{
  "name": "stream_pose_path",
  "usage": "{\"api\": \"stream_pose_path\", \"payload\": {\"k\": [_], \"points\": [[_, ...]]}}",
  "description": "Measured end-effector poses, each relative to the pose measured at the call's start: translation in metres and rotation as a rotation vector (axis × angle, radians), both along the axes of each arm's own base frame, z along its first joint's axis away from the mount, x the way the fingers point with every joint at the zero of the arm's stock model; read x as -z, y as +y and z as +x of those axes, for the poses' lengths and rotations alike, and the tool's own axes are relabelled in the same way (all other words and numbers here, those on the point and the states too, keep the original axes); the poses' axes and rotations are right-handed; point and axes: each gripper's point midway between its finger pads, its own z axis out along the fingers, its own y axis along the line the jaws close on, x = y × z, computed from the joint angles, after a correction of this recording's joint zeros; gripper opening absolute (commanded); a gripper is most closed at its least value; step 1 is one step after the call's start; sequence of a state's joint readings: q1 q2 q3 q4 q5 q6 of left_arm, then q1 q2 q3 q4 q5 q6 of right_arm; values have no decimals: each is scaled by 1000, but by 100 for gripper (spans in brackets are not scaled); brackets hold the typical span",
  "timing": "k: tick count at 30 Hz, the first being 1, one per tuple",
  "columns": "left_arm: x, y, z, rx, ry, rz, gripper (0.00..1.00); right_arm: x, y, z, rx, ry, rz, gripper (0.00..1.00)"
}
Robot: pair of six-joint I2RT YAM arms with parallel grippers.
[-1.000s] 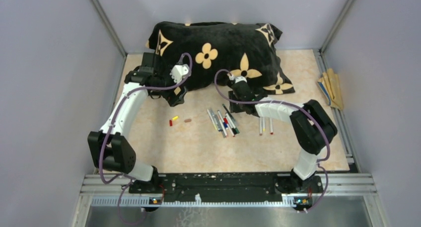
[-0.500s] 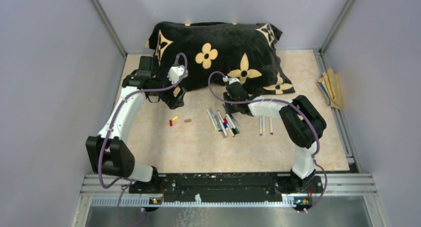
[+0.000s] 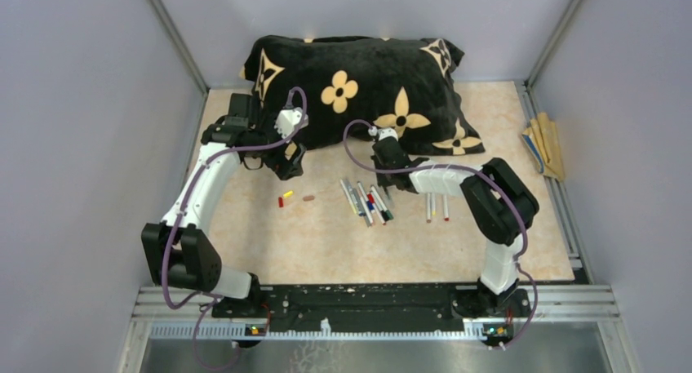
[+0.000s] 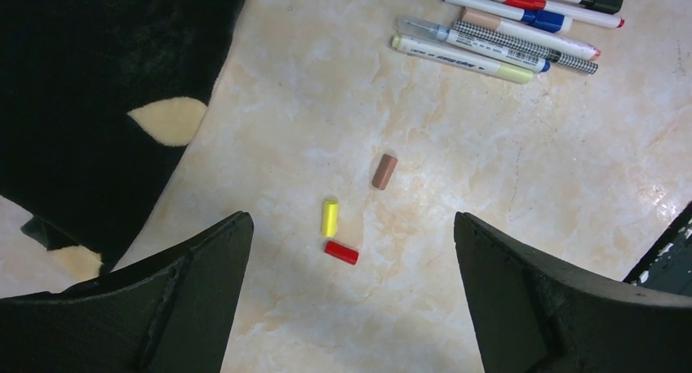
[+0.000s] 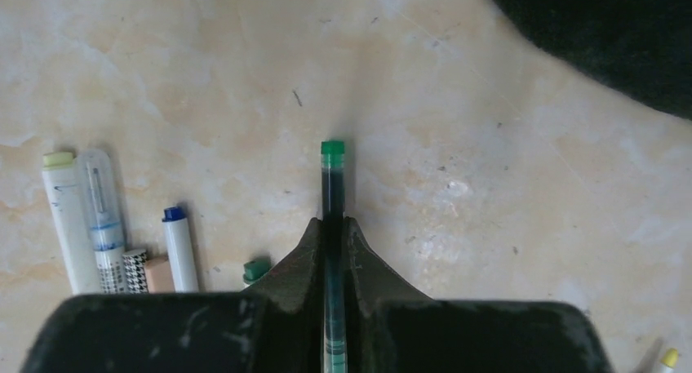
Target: Open the pen caps
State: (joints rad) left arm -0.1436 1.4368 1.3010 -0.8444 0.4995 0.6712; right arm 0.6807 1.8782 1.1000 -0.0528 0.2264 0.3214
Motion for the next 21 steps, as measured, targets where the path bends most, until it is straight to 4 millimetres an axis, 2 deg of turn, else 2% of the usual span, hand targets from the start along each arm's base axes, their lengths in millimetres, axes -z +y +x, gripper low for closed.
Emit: {"api": "stream_pose_path", "payload": {"k": [4, 8, 12, 13, 16, 18, 21], "points": [[0, -1, -1, -6, 8, -12, 99, -7, -9, -3, 12, -10, -21, 0], [-2, -6, -4, -14, 30, -46, 99, -43, -12, -3, 26, -79, 24, 0], [-5, -16, -9, -24, 68, -108, 99, -107, -10, -5, 52, -195, 167, 0], [-7, -19, -10, -26, 81, -132, 99, -129, -8, -6, 62, -238, 229, 0], [-13, -30, -16, -25, 110, -205, 99, -177, 0, -14, 84, -329, 391, 0], [-17, -38, -24, -21, 140, -264, 99, -202, 11, -24, 82, -371, 492, 0], [-27, -51, -35, -1, 188, -356, 99, -228, 41, -44, 59, -408, 614, 0]]}}
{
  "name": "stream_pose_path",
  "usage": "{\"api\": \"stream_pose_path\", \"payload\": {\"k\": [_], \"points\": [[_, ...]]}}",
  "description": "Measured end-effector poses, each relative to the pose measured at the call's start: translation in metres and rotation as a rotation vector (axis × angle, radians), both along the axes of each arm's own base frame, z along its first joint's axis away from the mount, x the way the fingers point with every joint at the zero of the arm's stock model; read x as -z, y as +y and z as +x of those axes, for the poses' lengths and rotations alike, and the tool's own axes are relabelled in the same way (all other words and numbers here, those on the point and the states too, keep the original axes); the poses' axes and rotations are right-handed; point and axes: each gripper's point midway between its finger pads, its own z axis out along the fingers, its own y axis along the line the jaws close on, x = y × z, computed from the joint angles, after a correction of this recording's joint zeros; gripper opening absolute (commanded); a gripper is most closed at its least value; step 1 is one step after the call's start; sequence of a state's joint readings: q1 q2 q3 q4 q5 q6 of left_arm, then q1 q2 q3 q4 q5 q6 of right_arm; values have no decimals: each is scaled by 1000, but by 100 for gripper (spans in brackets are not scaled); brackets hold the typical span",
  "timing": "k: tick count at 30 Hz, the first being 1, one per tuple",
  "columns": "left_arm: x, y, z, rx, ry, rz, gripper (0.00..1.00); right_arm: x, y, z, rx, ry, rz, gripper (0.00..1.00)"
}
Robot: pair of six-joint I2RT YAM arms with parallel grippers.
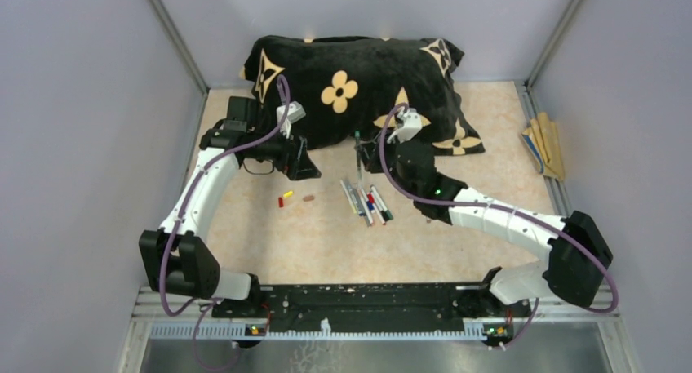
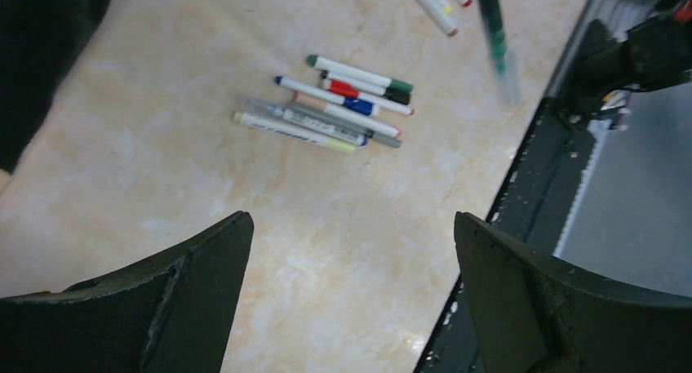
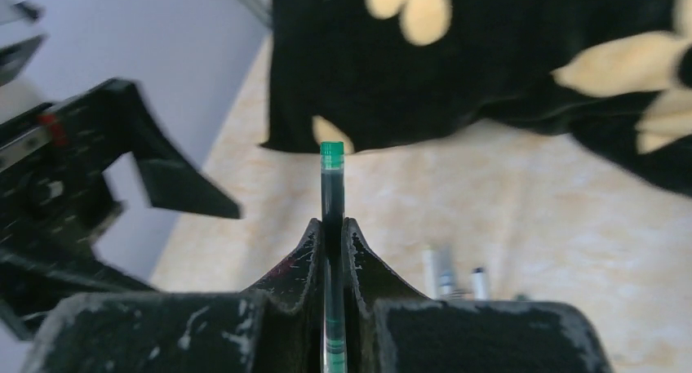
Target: Open the pen caps
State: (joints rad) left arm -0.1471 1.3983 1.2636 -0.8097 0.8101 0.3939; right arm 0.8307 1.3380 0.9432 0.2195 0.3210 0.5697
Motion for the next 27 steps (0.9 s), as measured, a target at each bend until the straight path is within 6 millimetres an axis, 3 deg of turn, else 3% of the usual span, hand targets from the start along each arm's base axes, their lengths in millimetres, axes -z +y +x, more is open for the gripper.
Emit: {"api": "stream_pose_path", "payload": {"k": [4, 8, 17, 20, 27], "points": [[-16, -19, -13, 45, 62, -124, 97, -15, 36, -23, -38, -8, 100, 0], [-28, -32, -28, 97, 114, -216, 95, -27, 57, -26, -27, -16, 160, 0], [-30, -46, -57, 167, 193, -293, 89, -61, 73, -17, 12, -39, 279, 0], [-30, -51, -61, 181, 208, -303, 82, -68, 76, -15, 17, -38, 308, 0], [-34, -58, -62, 205, 196, -317, 55, -69, 78, -15, 20, -17, 343, 0]]}}
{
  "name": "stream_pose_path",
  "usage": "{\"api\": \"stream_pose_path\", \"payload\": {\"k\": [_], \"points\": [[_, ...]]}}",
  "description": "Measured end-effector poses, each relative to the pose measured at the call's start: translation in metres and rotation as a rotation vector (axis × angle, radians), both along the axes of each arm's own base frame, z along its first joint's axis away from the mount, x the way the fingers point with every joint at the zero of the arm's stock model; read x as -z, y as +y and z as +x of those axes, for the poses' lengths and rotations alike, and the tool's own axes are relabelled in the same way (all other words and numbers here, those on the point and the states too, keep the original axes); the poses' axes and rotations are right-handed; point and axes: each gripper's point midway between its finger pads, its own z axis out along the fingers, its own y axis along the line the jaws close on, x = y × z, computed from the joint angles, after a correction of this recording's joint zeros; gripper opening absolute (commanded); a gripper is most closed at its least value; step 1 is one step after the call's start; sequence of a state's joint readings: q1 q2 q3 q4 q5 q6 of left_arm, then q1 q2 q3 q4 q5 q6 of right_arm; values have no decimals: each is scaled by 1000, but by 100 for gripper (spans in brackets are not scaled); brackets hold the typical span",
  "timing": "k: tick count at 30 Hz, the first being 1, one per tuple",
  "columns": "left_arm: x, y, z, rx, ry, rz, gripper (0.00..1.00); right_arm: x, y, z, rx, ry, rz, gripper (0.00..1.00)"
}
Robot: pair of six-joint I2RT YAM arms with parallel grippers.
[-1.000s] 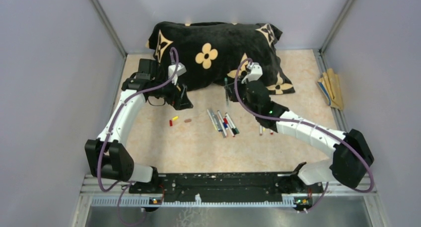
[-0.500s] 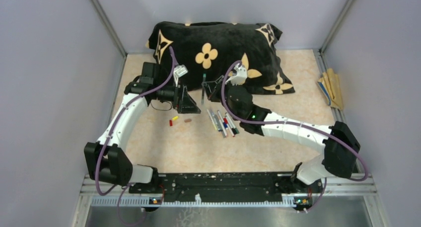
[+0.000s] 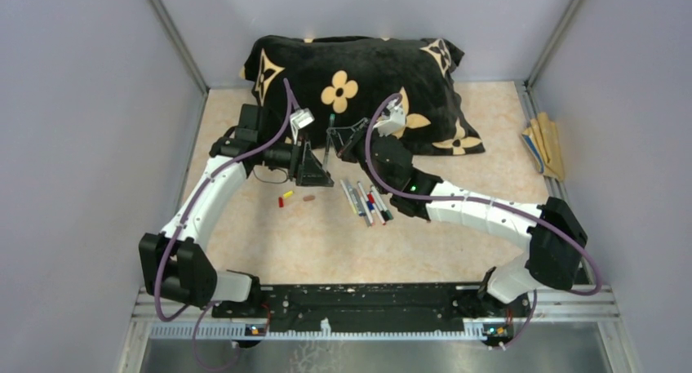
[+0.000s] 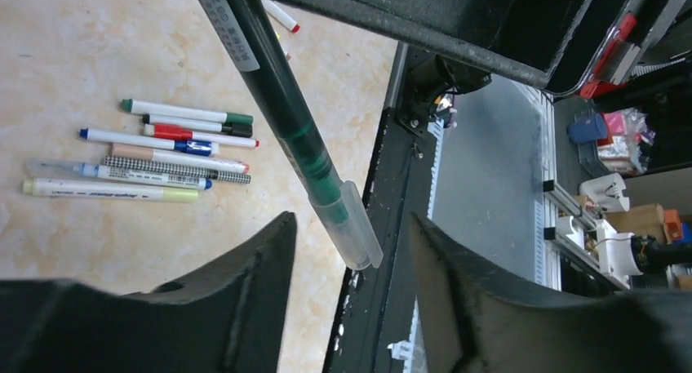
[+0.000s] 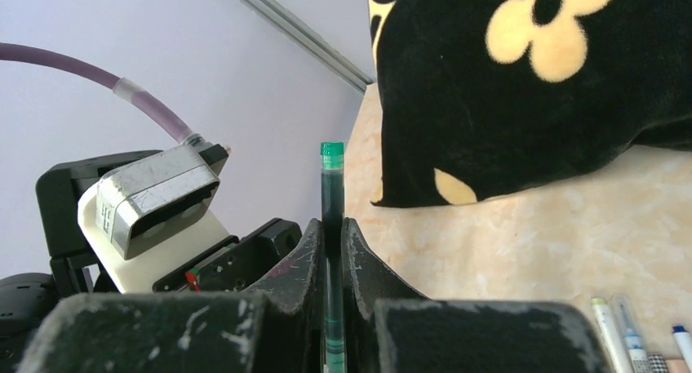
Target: Open the pen caps
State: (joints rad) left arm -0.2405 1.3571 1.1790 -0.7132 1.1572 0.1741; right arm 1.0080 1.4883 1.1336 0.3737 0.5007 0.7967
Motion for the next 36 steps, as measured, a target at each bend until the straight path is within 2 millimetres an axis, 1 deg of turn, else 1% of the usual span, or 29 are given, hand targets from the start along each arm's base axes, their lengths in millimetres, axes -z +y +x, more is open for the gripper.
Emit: {"api": "stream_pose_path", "payload": {"k": [2, 5, 6, 7, 8, 9, 12, 13, 15, 18, 20, 22, 24, 26, 29, 30, 32, 34, 36], "points": [[0, 0, 1, 0, -10, 0, 45, 0, 0, 0, -1, 6, 9, 0], [0, 0, 3, 3, -29, 1, 27, 0, 1, -1, -2, 14, 20, 0], [1, 0, 3, 6, -38, 2, 18, 0, 1, -1, -3, 15, 21, 0], [1, 0, 3, 7, -44, 3, 13, 1, 1, -1, -3, 17, 20, 0], [2, 1, 4, 2, -49, 12, 3, 0, 1, -1, -3, 18, 25, 0], [5, 3, 7, -8, -55, 27, 0, -2, 2, -2, -8, 16, 31, 0], [9, 7, 10, -20, -73, 58, 0, -6, 2, -8, -28, 14, 34, 20], [10, 8, 10, -19, -89, 69, 0, -7, 2, -10, -32, 17, 35, 25], [13, 11, 12, -7, -142, 96, 0, -6, -1, -14, -51, 26, 29, 31], [21, 16, 16, 14, -240, 157, 0, 6, -10, -20, -98, 60, -11, 38], [29, 21, 20, 26, -321, 225, 0, 15, -25, -20, -117, 91, -37, 44], [36, 27, 22, 48, -419, 297, 0, 19, -44, -17, -123, 116, -64, 51], [45, 33, 20, 82, -521, 381, 0, 15, -63, -15, -130, 123, -89, 60], [54, 38, 17, 124, -604, 457, 0, 8, -75, -17, -154, 123, -121, 63], [68, 42, 12, 211, -717, 566, 0, -6, -73, -24, -243, 121, -162, 67], [72, 43, 12, 237, -747, 596, 0, -12, -68, -28, -291, 121, -177, 67], [74, 45, 12, 280, -802, 643, 0, -17, -59, -32, -369, 123, -196, 68], [72, 47, 14, 313, -870, 684, 0, -10, -47, -37, -463, 147, -219, 68], [68, 49, 17, 334, -931, 720, 0, 6, -37, -43, -551, 192, -246, 68]]}}
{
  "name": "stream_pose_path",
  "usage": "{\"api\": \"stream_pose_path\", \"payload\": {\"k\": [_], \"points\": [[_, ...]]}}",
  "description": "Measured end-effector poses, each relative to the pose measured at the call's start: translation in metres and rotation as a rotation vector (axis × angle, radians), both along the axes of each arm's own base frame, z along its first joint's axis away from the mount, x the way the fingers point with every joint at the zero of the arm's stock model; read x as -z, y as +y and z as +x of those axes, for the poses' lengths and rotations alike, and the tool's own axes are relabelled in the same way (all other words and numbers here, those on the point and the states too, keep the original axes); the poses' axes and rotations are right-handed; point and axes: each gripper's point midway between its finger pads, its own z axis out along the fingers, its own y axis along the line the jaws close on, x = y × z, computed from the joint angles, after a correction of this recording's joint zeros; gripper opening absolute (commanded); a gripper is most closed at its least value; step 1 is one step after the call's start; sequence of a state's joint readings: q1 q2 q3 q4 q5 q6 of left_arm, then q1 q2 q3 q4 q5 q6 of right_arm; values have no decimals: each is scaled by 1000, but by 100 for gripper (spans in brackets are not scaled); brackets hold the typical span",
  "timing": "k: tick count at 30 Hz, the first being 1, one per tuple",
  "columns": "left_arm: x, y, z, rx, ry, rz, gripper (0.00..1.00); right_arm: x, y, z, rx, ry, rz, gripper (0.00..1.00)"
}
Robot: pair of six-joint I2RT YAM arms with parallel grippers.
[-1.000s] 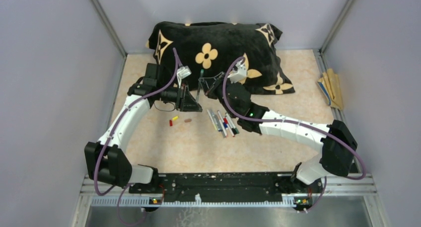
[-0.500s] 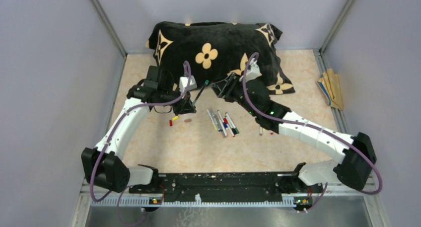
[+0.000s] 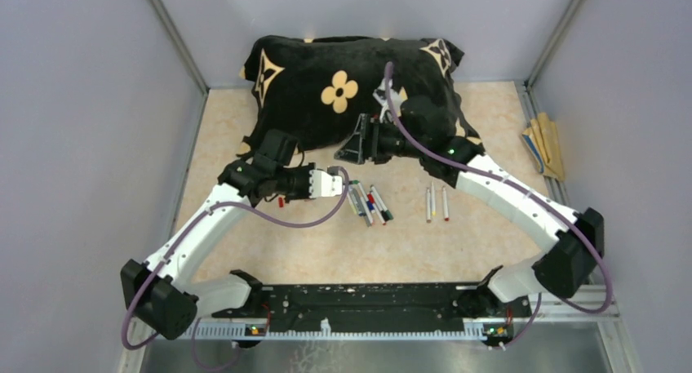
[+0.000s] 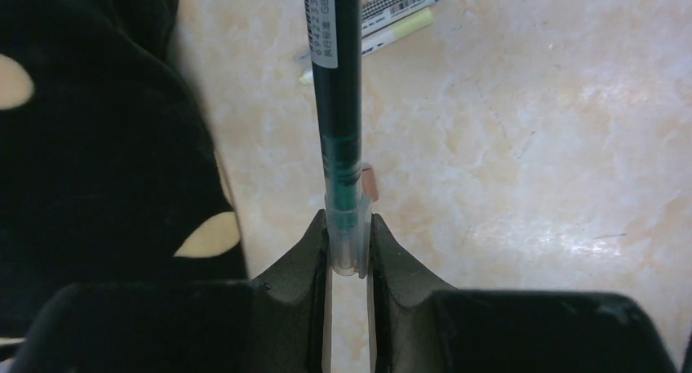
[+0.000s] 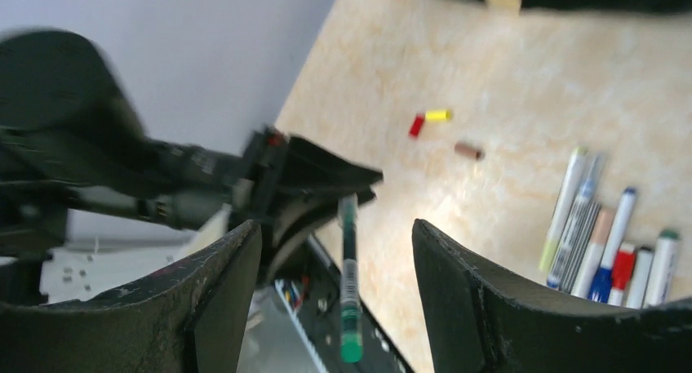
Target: Open the pen caps
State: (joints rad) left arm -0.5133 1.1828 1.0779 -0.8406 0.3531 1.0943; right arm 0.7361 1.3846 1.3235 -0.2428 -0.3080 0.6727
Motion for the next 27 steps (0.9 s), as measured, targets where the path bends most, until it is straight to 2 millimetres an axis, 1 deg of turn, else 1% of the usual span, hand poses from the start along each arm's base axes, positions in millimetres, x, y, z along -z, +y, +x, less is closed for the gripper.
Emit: {"api": "stream_pose_path", "payload": {"k": [2, 4, 5, 6, 8, 11, 14, 16, 19, 22, 24, 27], "points": [[-4, 1, 2, 21, -49, 29, 0, 24, 7, -8, -75, 67, -41, 67], [-8, 2, 3, 45, -94, 57, 0, 45, 10, -16, -128, 129, -82, 66], [-9, 3, 3, 52, -110, 65, 0, 53, 11, -20, -147, 158, -97, 65], [-10, 4, 4, 60, -128, 77, 0, 57, 11, -23, -164, 175, -104, 64], [-10, 6, 5, 69, -146, 96, 0, 58, 12, -30, -198, 192, -100, 62], [-9, 8, 6, 79, -165, 120, 0, 54, 15, -39, -254, 199, -75, 58], [-9, 9, 8, 87, -182, 138, 0, 53, 17, -47, -303, 209, -56, 57], [-10, 9, 10, 89, -193, 146, 0, 58, 18, -53, -332, 229, -53, 54], [-10, 8, 11, 96, -205, 150, 0, 69, 20, -55, -354, 259, -60, 50], [-11, 6, 11, 109, -213, 154, 0, 81, 22, -57, -370, 294, -71, 44], [-11, 4, 10, 119, -216, 155, 0, 86, 22, -58, -377, 308, -75, 40], [-11, 1, 8, 138, -220, 156, 0, 87, 25, -58, -391, 313, -63, 27]]}}
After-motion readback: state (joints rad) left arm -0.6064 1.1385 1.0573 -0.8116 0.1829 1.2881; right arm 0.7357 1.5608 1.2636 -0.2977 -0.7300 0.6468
